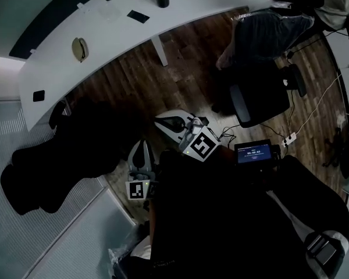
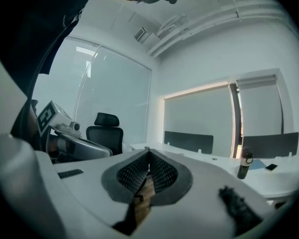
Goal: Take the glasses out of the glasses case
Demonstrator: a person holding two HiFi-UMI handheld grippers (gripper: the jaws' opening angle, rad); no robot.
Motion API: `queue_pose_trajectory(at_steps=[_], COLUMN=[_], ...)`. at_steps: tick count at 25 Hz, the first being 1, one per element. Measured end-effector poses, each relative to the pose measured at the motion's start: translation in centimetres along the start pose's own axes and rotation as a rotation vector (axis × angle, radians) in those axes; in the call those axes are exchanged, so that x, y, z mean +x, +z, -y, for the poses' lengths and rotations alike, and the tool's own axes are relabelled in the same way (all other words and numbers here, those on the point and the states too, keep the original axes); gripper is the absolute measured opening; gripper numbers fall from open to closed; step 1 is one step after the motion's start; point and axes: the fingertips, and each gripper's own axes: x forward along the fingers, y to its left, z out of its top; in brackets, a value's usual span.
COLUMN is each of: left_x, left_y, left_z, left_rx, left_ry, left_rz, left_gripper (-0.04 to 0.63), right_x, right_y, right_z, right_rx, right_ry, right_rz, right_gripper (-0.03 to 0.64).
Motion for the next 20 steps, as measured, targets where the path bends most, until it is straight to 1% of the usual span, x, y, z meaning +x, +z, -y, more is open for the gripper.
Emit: queue_pose_trajectory(at_steps=[4, 7, 11, 13, 17, 20], left_x=[0.2, 0.7, 1.9, 2.9, 4.8, 6.2], left_y=[0.2, 0.3, 0.7, 1.2, 2.7, 4.2], left_z=[-1.4, -2.7, -5.4, -6.9, -10.0, -12.5], left_rx=[-0.023, -0.037, -0.055, -0.057, -0.045, -0.041], left_ry=[0.036, 0.027, -0.013, -0.039, -0.109, -0.150], left_rz=[0.007, 0.018, 0.029, 0.031, 0.040, 0.050], left_gripper=[0.008, 0.008, 0.008, 0.008, 0.008, 0.008], right_x=[1.5, 3.0, 5.5, 6.7, 9.4, 12.1], right_y=[-0.2, -0.4, -0.6, -0.3, 0.4, 0.8], right_z=[0.1, -0.1, 0.0, 0.8, 2.6, 2.9], right_rx=[0.005, -0.003, -0.040, -0.055, -0.055, -0.066], right_ry=[0.033, 0.047, 0.047, 0.025, -0.045, -0.057], right_rz=[-0.020, -0.036, -0.061, -0.074, -0.090, -0.104], right_gripper=[0.008, 0.008, 0.008, 0.008, 0.008, 0.008])
